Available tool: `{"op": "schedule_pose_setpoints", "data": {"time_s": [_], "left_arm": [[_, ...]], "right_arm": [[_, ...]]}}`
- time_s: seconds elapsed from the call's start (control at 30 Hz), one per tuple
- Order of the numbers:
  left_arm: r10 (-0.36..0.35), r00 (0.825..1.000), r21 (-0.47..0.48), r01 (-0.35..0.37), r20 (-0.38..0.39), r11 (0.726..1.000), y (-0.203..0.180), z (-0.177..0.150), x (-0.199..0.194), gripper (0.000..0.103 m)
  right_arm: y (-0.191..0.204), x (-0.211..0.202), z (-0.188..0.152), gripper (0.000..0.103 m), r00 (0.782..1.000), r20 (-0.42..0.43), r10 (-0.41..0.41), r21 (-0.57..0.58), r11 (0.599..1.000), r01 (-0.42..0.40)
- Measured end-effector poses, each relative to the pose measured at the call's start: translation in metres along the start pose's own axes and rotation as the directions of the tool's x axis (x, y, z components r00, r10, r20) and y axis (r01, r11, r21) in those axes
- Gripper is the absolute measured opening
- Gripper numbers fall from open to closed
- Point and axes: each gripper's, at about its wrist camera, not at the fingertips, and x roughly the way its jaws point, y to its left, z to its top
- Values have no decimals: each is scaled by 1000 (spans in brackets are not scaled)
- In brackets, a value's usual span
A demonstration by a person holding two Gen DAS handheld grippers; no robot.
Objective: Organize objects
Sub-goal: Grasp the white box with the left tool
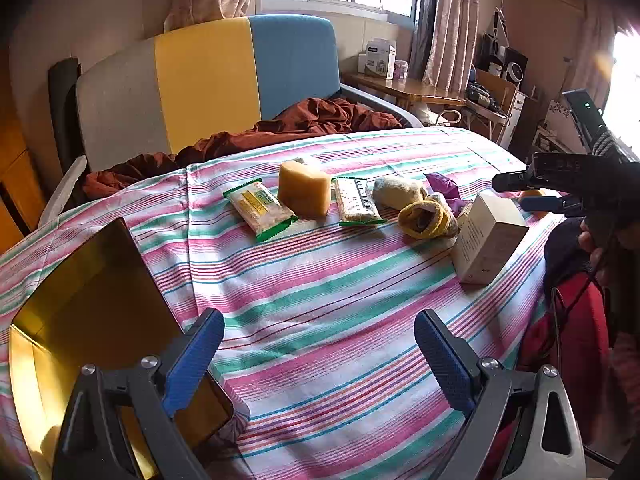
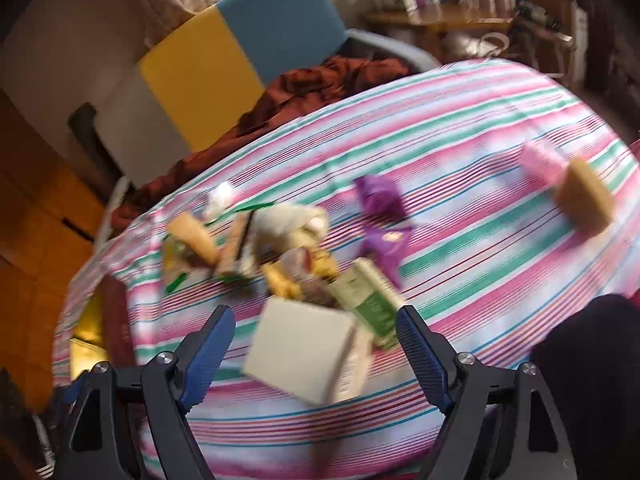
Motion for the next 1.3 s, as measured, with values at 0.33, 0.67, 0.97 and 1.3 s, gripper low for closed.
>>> {"op": "schedule_pose_setpoints", "data": {"time_s": [0.33,0.67,0.97,1.3], "left_arm": [[16,999,-27,-17,-42,999,13,-7,7,97],[-125,983,-76,116,-131,990,-14,10,41,98],[-273,942,-165,243,-197,956,-38,20,79,98],[-260,944,-242,209,-203,947,-11,5,80,98]], "right_arm": [[45,31,0,85,968,-60,245,-11,969,-246],[-31,16,16,86,989,148,-27,182,983,-1],[-19,61,20,86,926,-93,366,215,915,-341],[35,92,-1,87,635,-344,691,239,719,-653]]}}
